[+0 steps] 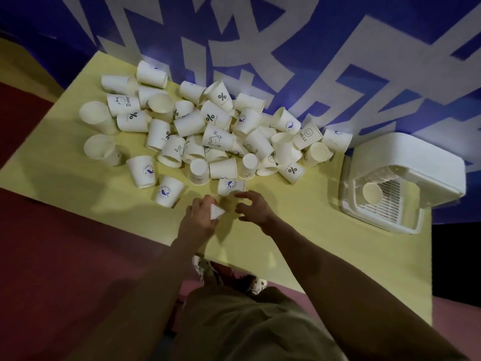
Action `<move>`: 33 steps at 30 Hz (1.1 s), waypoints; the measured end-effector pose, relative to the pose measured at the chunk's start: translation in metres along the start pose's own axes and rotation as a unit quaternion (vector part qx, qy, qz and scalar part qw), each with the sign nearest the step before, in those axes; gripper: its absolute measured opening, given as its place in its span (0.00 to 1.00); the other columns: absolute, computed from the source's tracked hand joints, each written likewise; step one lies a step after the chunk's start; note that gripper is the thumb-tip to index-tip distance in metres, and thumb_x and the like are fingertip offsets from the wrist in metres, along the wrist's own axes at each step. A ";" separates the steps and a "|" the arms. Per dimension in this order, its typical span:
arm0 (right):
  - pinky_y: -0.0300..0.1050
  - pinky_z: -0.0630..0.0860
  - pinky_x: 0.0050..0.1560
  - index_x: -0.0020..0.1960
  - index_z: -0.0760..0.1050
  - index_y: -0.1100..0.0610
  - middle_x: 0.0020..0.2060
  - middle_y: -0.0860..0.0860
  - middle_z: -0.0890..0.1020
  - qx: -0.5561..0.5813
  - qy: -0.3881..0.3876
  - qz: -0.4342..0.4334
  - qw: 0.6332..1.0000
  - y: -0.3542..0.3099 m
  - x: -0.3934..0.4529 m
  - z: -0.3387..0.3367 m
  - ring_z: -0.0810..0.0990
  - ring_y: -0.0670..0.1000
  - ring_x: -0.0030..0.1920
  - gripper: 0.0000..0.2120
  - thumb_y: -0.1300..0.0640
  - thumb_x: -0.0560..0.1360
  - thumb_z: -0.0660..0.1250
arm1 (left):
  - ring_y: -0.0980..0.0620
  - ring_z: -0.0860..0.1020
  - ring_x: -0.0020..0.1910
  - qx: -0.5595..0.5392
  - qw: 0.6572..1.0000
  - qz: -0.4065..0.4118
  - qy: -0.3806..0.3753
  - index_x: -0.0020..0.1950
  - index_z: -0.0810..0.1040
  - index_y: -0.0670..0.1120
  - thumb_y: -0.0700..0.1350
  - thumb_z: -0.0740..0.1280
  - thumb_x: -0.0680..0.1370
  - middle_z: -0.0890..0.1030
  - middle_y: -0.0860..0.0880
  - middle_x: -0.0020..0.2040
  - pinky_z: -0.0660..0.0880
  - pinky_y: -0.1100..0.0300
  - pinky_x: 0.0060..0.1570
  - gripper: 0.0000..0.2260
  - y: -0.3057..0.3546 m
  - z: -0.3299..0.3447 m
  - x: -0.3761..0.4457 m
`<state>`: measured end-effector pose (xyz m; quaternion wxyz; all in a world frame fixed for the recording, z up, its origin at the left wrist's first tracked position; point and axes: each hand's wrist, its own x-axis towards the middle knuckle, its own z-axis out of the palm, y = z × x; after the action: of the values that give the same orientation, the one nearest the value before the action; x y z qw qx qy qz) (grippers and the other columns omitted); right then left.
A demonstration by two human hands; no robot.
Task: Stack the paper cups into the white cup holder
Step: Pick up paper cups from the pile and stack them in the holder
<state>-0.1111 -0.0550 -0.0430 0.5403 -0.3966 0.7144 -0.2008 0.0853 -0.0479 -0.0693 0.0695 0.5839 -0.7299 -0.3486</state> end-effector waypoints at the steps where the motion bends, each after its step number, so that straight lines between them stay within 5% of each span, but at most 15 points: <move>1: 0.48 0.84 0.45 0.63 0.79 0.56 0.59 0.59 0.79 0.041 -0.004 0.012 0.999 -0.001 0.002 0.001 0.83 0.54 0.47 0.15 0.65 0.77 0.66 | 0.44 0.73 0.47 -0.006 1.000 0.012 0.015 0.60 0.72 0.44 0.67 0.59 0.72 0.73 0.42 0.53 0.70 0.52 0.46 0.29 -0.002 0.003 -0.004; 7: 0.48 0.82 0.55 0.59 0.78 0.55 0.57 0.56 0.82 0.195 -0.015 0.030 0.980 0.004 0.010 0.005 0.83 0.51 0.50 0.09 0.63 0.80 0.67 | 0.39 0.76 0.55 0.064 0.997 0.052 0.009 0.48 0.82 0.45 0.55 0.66 0.76 0.75 0.44 0.58 0.78 0.52 0.51 0.14 -0.012 0.009 -0.020; 11: 0.51 0.82 0.51 0.54 0.76 0.54 0.46 0.51 0.83 0.031 0.092 -0.026 0.995 0.024 -0.004 -0.020 0.83 0.51 0.45 0.11 0.51 0.76 0.73 | 0.45 0.78 0.51 -0.005 0.998 0.022 0.066 0.38 0.77 0.48 0.49 0.74 0.71 0.73 0.45 0.59 0.79 0.54 0.48 0.09 0.011 0.013 -0.037; 16: 0.41 0.76 0.40 0.60 0.67 0.55 0.34 0.45 0.81 -0.058 0.121 -0.127 0.983 0.057 -0.059 -0.089 0.80 0.45 0.37 0.20 0.48 0.77 0.73 | 0.42 0.76 0.55 0.033 0.979 0.197 0.050 0.43 0.77 0.52 0.51 0.67 0.76 0.73 0.50 0.53 0.78 0.51 0.51 0.05 0.079 0.026 -0.056; 18: 0.37 0.75 0.40 0.60 0.68 0.54 0.34 0.42 0.82 -0.079 0.106 -0.153 0.979 0.078 -0.079 -0.125 0.81 0.43 0.37 0.17 0.49 0.78 0.72 | 0.45 0.75 0.58 0.028 0.984 0.173 0.045 0.48 0.79 0.52 0.53 0.67 0.76 0.74 0.50 0.58 0.76 0.51 0.56 0.06 0.118 0.035 -0.062; 21: 0.48 0.79 0.43 0.50 0.75 0.52 0.37 0.43 0.80 -0.149 0.122 -0.213 0.958 0.115 -0.102 -0.181 0.80 0.46 0.38 0.11 0.45 0.79 0.67 | 0.54 0.74 0.58 -0.051 0.996 0.078 0.018 0.60 0.71 0.57 0.56 0.71 0.73 0.68 0.59 0.62 0.78 0.52 0.54 0.18 0.170 0.056 -0.061; 24: 0.51 0.79 0.44 0.49 0.80 0.55 0.42 0.49 0.79 -0.209 0.161 -0.259 0.929 0.145 -0.122 -0.234 0.79 0.51 0.41 0.15 0.44 0.79 0.63 | 0.54 0.74 0.58 -0.007 0.993 0.113 0.024 0.68 0.66 0.57 0.59 0.70 0.75 0.68 0.58 0.65 0.78 0.52 0.51 0.25 0.222 0.078 -0.056; 28: 0.47 0.77 0.45 0.51 0.81 0.56 0.46 0.49 0.82 -0.218 0.230 -0.263 0.911 0.169 -0.157 -0.294 0.80 0.51 0.44 0.08 0.52 0.78 0.70 | 0.52 0.72 0.60 0.021 0.986 0.157 0.044 0.71 0.66 0.55 0.59 0.72 0.75 0.71 0.56 0.66 0.76 0.53 0.53 0.28 0.290 0.093 -0.044; 33: 0.47 0.77 0.44 0.51 0.82 0.57 0.44 0.48 0.81 -0.187 0.298 -0.251 0.902 0.200 -0.182 -0.336 0.77 0.49 0.43 0.05 0.58 0.75 0.75 | 0.49 0.68 0.62 0.036 0.975 0.217 0.035 0.73 0.66 0.52 0.51 0.73 0.75 0.69 0.53 0.68 0.74 0.50 0.60 0.29 0.356 0.100 -0.010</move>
<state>-0.4760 0.1614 0.0382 0.1499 -0.5786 0.7432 -0.3008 -0.2483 0.0310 0.0689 0.1482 0.4251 -0.8484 -0.2785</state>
